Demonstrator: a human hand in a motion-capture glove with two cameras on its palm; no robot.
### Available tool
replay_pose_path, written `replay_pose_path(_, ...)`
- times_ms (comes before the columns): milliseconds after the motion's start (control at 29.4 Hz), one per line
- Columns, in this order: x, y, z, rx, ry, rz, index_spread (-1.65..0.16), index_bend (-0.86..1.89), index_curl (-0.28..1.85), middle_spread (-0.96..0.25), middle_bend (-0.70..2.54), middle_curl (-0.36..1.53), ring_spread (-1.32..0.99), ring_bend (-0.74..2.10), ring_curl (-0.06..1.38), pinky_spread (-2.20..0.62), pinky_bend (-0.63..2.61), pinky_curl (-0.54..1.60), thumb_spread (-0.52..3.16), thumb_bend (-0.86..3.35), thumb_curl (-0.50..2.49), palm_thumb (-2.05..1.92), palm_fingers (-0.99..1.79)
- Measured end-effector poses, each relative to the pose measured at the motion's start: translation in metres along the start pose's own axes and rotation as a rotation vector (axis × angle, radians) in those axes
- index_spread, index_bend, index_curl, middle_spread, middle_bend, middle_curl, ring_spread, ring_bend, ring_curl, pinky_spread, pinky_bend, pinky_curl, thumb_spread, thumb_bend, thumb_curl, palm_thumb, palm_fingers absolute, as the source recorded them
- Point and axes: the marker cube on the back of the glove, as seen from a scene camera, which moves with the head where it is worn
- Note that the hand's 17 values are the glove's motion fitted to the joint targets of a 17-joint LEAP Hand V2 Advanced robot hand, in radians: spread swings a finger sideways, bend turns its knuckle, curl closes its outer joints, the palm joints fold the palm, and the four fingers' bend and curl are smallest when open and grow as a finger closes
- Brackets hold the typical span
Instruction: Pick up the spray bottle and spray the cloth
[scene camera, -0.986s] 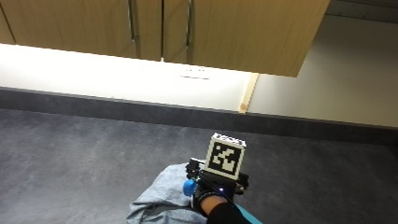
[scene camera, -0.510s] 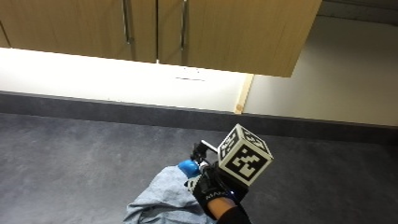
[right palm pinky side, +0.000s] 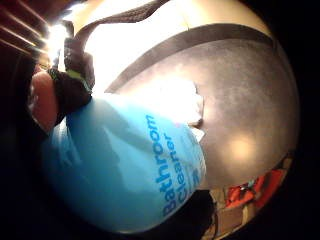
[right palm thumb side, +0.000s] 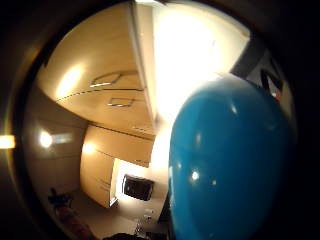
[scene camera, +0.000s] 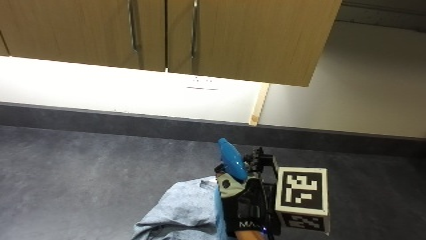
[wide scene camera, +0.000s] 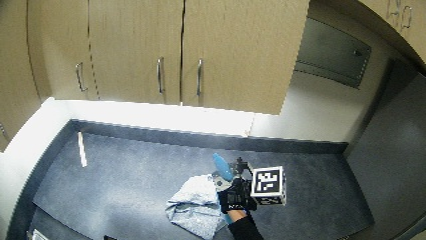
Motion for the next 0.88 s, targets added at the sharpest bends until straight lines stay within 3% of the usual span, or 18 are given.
replay_pose_path(476,-0.015,0.002,0.012,0.031,0.0,-0.016,-0.16,0.32,0.62,-0.05,0.34,0.55,-0.07,0.27,0.48,0.02,0.23,0.43,0.49,-0.02,0.74,1.18,1.17)
replay_pose_path(884,-0.046,0.004,0.075,-0.001,-0.094,-0.049,-0.16,0.32,0.63,-0.05,0.34,0.56,-0.07,0.27,0.49,0.01,0.21,0.43,0.49,-0.02,0.75,1.18,1.16)
